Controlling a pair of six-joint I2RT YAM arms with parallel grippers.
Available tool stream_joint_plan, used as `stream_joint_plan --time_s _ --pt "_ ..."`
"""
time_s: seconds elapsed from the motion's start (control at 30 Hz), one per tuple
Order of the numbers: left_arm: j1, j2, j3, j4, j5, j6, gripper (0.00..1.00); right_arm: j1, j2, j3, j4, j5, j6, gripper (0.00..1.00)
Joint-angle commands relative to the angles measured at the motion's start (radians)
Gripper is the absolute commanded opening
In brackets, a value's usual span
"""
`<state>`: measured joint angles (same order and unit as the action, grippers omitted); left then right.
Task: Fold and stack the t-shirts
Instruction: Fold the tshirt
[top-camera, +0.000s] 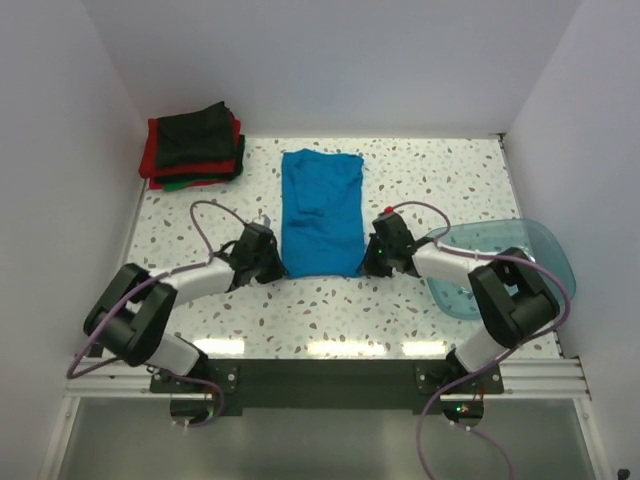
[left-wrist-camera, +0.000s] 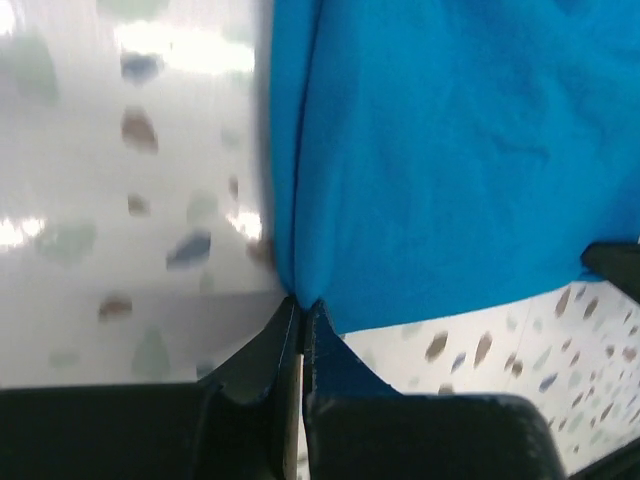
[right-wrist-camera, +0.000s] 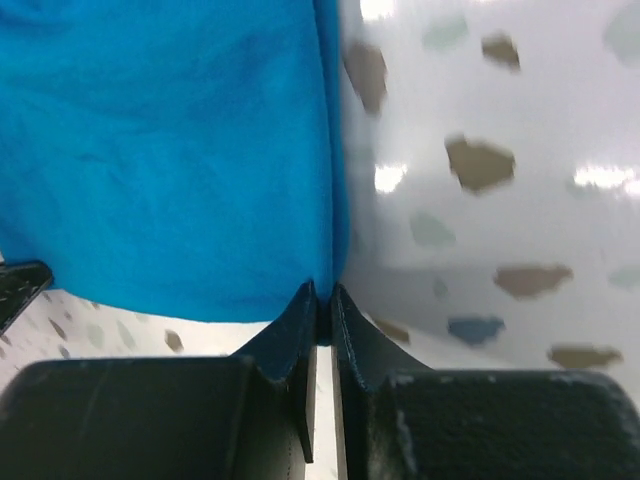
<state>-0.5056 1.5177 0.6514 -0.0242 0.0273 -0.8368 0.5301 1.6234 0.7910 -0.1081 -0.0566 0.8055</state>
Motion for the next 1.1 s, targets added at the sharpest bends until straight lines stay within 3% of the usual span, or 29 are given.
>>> stream_joint_plan --time_s 0.0,0.27,0.4,0.53,0.63,0.83,1.07 --pt "-0.076 -0.148 -0.111 -0.132 -0.070 -0.041 0.00 0.022 -0.112 -0.076 -0.142 -0.014 -0.055 0.08" --pt "-0.224 -0.561 -0.228 -0.332 -0.038 -0.159 0.00 0.050 -0.509 -0.272 -0.343 -0.121 -0.083 0.07" --pt "-0.286 -0.697 -0.236 -0.370 0.011 -0.222 0.00 0.108 -0.707 -0.265 -0.464 -0.118 -0.052 0.04" --pt "-0.303 -0.735 -0.133 -0.420 -0.059 -0.213 0.00 0.123 -0.807 -0.172 -0.547 -0.071 -0.040 0.04" --pt "-0.301 -0.694 -0.020 -0.479 -0.185 -0.191 0.00 0.122 -0.787 -0.072 -0.611 0.053 -0.032 0.06" --pt "-0.292 -0.481 0.224 -0.548 -0.364 -0.134 0.00 0.096 -0.616 0.109 -0.565 0.173 -0.078 0.00" --pt "-0.159 -0.291 0.399 -0.491 -0.368 -0.064 0.00 0.062 -0.401 0.312 -0.521 0.193 -0.098 0.00"
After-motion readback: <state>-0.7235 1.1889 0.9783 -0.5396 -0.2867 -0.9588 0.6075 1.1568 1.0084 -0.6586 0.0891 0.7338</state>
